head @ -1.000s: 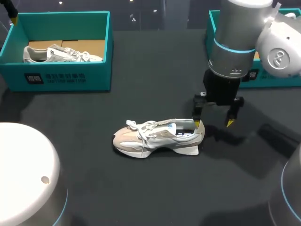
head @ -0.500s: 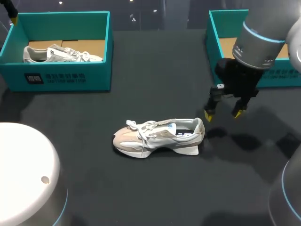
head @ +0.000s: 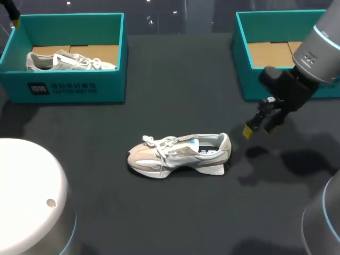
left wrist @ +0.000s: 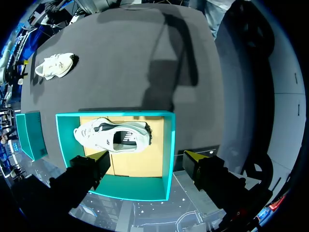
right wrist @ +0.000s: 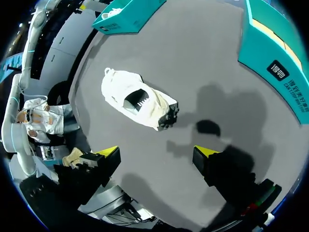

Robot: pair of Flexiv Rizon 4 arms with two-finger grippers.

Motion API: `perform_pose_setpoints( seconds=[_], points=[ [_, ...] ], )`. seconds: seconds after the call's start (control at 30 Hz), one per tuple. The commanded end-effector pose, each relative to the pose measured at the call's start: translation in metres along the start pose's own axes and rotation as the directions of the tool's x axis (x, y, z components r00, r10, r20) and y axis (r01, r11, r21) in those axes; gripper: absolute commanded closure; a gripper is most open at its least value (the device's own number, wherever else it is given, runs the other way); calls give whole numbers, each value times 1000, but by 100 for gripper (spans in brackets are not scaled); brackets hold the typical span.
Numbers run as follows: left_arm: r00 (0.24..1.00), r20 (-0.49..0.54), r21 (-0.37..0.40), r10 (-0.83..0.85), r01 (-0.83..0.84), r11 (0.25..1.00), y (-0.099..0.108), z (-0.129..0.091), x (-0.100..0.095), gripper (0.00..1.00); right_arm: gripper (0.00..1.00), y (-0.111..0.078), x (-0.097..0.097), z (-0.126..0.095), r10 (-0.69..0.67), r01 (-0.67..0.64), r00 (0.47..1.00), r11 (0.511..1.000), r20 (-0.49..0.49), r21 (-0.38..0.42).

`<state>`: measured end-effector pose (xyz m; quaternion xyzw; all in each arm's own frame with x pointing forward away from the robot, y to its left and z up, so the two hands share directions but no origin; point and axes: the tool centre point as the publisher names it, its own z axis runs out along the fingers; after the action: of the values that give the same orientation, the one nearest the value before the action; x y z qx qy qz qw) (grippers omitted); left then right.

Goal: Take the shoe out of the shoebox, open the shoe tongue, remove and reinsert the insole, then place the shoe into the shoebox

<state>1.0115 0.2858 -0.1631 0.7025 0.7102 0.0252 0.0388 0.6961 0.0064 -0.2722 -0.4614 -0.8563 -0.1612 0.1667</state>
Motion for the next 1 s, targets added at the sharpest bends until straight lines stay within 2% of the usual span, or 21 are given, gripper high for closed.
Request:
perform_pose_setpoints(
  seconds=[0.03,0.07,0.17,0.2,0.67,0.8,0.87,0.93,1.0],
  points=[
    [1000,-1,-1,1,-1,1000,-1,-1,0,0,0,-13,-9,2,-111,110,994,977,8,-180],
    [1000,-1,-1,1,-1,1000,-1,-1,0,0,0,-15,-12,3,-139,139,990,965,16,-224],
    [1000,-1,-1,1,-1,1000,-1,-1,0,0,0,-21,-26,7,-174,189,982,940,78,-284],
    [1000,-1,-1,1,-1,1000,-1,-1,0,0,0,-22,-35,10,-159,174,984,945,75,-279],
    [1000,-1,-1,1,-1,1000,-1,-1,0,0,0,-22,-35,10,-159,174,984,945,75,-279],
    [1000,-1,-1,1,-1,1000,-1,-1,0,0,0,-29,-54,21,-294,320,947,875,128,-364],
    [1000,-1,-1,1,-1,1000,-1,-1,0,0,0,-30,-67,24,-339,353,935,845,106,-401],
    [1000,-1,-1,1,-1,1000,-1,-1,0,0,0,-30,-75,31,-394,414,909,816,136,-405],
    [1000,-1,-1,1,-1,1000,-1,-1,0,0,0,-30,-85,38,-441,453,887,774,137,-442]
  ],
)
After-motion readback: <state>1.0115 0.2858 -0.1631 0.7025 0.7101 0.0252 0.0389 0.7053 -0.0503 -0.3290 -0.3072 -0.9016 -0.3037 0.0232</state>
